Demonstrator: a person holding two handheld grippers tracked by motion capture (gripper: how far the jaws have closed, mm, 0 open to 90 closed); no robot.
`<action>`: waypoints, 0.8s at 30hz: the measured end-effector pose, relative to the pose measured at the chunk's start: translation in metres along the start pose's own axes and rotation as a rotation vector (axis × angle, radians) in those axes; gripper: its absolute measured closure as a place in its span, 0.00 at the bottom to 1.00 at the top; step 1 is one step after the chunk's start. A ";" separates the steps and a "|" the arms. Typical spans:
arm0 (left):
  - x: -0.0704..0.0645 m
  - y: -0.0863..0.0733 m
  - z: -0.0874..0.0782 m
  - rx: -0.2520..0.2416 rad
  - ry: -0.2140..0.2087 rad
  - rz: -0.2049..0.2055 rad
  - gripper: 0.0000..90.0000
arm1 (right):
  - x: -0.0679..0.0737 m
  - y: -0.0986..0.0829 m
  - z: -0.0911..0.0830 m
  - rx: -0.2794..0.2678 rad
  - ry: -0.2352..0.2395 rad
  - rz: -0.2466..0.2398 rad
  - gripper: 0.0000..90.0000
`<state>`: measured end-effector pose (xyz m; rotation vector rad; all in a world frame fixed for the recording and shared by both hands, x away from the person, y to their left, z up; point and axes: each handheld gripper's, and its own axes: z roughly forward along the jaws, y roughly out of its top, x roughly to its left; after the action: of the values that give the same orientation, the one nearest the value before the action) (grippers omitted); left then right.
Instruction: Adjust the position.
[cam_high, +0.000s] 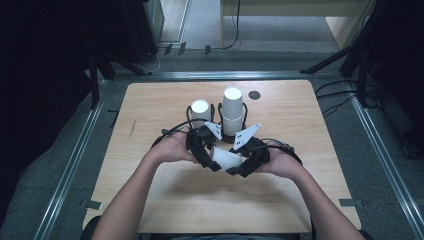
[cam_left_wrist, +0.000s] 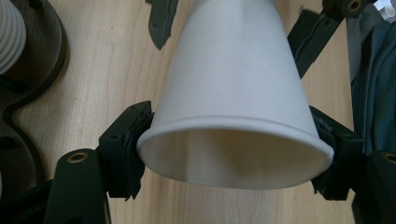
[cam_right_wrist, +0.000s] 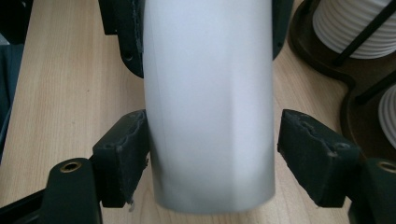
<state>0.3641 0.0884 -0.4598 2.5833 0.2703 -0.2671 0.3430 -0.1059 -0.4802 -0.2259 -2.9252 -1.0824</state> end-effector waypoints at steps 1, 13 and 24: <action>0.000 0.001 0.000 0.003 -0.001 0.000 0.29 | 0.000 0.000 0.001 0.002 0.004 -0.007 0.29; -0.003 0.001 0.000 -0.009 0.021 0.009 0.25 | 0.004 0.003 0.002 0.016 -0.004 -0.030 0.37; -0.004 -0.009 -0.006 -0.118 0.065 -0.013 0.11 | 0.001 0.001 -0.007 -0.032 -0.011 -0.016 0.36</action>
<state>0.3585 0.0978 -0.4581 2.4776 0.3169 -0.1670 0.3423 -0.1099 -0.4739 -0.2110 -2.9265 -1.1338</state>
